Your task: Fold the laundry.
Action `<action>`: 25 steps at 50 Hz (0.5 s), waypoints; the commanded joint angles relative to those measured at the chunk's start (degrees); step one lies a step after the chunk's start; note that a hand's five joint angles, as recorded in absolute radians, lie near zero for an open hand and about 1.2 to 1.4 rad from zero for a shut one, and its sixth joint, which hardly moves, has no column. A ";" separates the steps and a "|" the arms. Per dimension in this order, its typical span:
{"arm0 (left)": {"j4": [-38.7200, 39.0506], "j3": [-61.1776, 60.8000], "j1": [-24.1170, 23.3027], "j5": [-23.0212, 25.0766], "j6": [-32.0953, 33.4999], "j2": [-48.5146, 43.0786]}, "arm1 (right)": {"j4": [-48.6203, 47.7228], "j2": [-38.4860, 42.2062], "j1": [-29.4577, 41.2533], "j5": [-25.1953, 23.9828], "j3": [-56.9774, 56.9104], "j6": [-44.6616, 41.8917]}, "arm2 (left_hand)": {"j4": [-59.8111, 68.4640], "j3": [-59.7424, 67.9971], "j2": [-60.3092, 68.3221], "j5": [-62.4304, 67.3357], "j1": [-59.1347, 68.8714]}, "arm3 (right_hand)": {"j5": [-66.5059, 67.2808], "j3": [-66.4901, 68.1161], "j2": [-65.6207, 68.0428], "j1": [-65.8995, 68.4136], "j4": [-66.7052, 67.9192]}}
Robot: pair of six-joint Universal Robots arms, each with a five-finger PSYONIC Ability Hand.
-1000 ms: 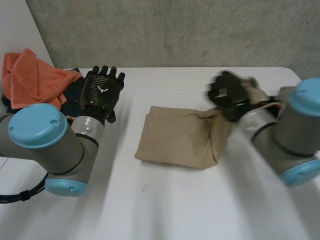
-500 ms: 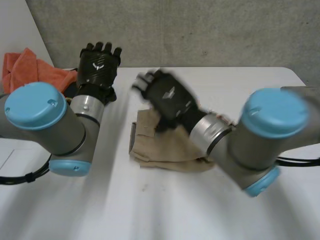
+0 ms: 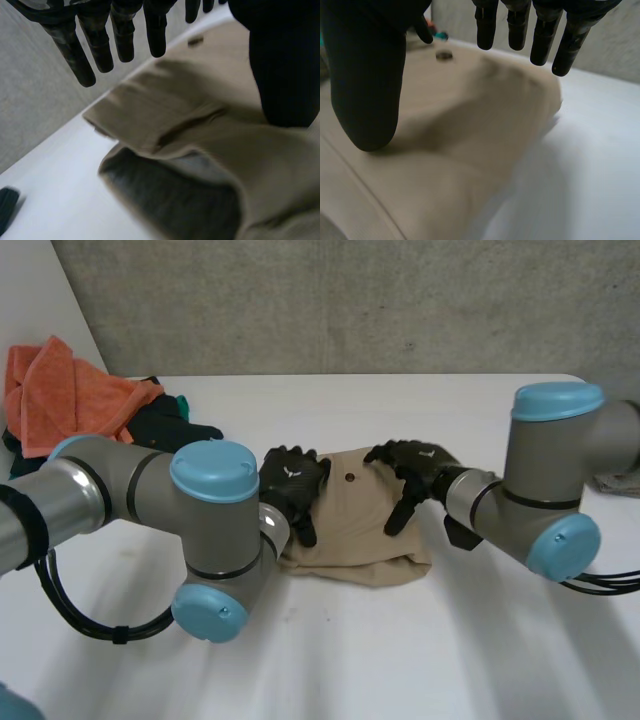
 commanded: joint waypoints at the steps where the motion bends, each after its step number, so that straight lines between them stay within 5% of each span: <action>1: -0.80 -0.59 0.55 -0.84 6.54 -1.58 | 2.12 6.10 1.32 3.36 -5.12 -7.69 | 2.56 2.96 2.68 2.47 2.74 | -3.57 -2.51 -2.89 -1.79 -3.87; 9: -0.88 -0.77 0.03 -0.14 6.37 0.08 | 3.00 4.79 1.76 7.50 -4.87 -14.11 | 1.55 1.95 1.67 1.46 1.74 | -3.57 -2.51 -2.89 -1.79 -3.87; 15: -0.80 -1.99 -0.15 1.87 5.67 6.93 | -1.38 -6.36 1.67 7.24 2.15 -12.53 | 0.37 0.77 0.49 0.28 0.56 | -3.57 -2.51 -2.89 -1.79 -3.87; 22: -0.88 -6.83 2.66 14.70 -1.71 18.35 | -14.48 -17.00 2.11 6.80 18.93 -13.41 | 0.37 0.77 0.49 0.28 0.56 | -3.57 -2.51 -2.89 -1.79 -3.87; 25: -0.97 -10.16 5.21 23.92 -6.01 23.36 | -18.86 -19.99 3.16 6.54 26.30 -14.02 | 0.54 0.94 0.66 0.45 0.72 | -3.57 -2.51 -2.89 -1.79 -3.87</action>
